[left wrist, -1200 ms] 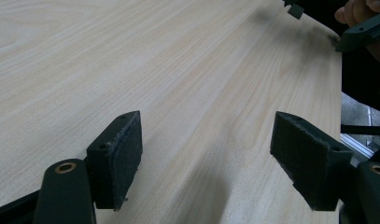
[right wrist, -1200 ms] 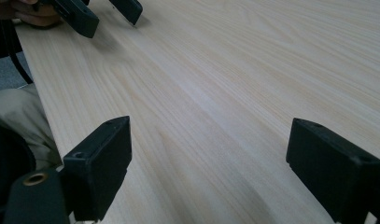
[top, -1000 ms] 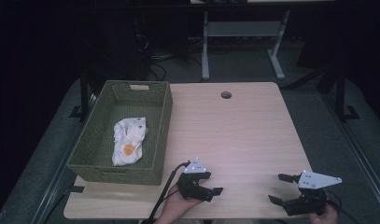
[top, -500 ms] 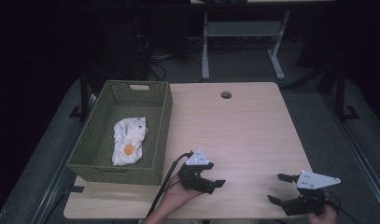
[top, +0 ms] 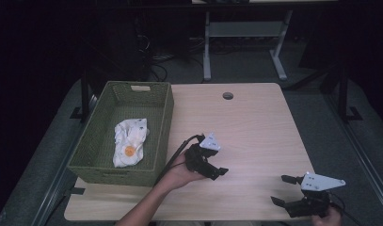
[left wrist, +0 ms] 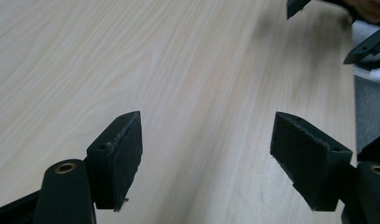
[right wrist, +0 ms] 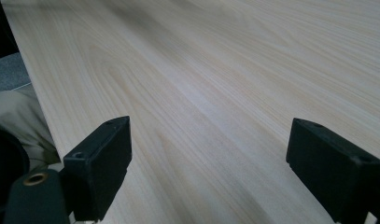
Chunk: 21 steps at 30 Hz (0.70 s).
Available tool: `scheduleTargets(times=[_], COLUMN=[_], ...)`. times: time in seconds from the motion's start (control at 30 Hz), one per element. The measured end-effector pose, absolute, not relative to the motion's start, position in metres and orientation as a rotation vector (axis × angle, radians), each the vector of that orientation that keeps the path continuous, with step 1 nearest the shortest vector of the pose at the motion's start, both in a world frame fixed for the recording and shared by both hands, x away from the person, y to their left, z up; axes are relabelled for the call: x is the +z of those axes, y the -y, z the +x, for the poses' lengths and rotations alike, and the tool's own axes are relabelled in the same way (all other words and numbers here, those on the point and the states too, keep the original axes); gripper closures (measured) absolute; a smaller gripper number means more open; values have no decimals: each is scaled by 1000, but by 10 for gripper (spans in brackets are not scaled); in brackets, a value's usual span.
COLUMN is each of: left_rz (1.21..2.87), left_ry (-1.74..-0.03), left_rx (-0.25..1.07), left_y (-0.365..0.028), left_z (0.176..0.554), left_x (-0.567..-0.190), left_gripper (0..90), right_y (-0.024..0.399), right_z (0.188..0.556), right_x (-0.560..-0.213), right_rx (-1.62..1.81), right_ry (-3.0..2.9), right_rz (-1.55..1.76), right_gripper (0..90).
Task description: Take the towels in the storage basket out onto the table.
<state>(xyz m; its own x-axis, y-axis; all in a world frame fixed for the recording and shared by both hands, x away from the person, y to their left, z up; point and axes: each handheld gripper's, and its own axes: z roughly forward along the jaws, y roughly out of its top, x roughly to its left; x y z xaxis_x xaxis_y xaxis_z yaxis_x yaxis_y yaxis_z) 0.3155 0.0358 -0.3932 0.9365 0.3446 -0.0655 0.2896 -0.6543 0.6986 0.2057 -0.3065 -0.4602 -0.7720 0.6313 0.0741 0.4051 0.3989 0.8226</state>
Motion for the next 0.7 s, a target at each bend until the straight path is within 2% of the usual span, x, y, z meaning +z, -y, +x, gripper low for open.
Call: scheduleTargets(times=[0.13, 0.37, 0.7], left_rz=[2371, 2460, 2466], left_ry=[-495, -458, -456], left_rx=[82, 108, 4], left_y=[-38, -44, -62], left_z=[327, 336, 352], left_x=[-382, -362, -340], left_gripper=[251, 250, 258], right_y=[307, 307, 306], right_z=[206, 206, 206], right_x=[-460, -460, -460], right_rx=[1310, 1315, 1315], right_ry=[-2408, -2414, -2419], right_rz=[905, 896, 883], right_gripper=[138, 138, 138])
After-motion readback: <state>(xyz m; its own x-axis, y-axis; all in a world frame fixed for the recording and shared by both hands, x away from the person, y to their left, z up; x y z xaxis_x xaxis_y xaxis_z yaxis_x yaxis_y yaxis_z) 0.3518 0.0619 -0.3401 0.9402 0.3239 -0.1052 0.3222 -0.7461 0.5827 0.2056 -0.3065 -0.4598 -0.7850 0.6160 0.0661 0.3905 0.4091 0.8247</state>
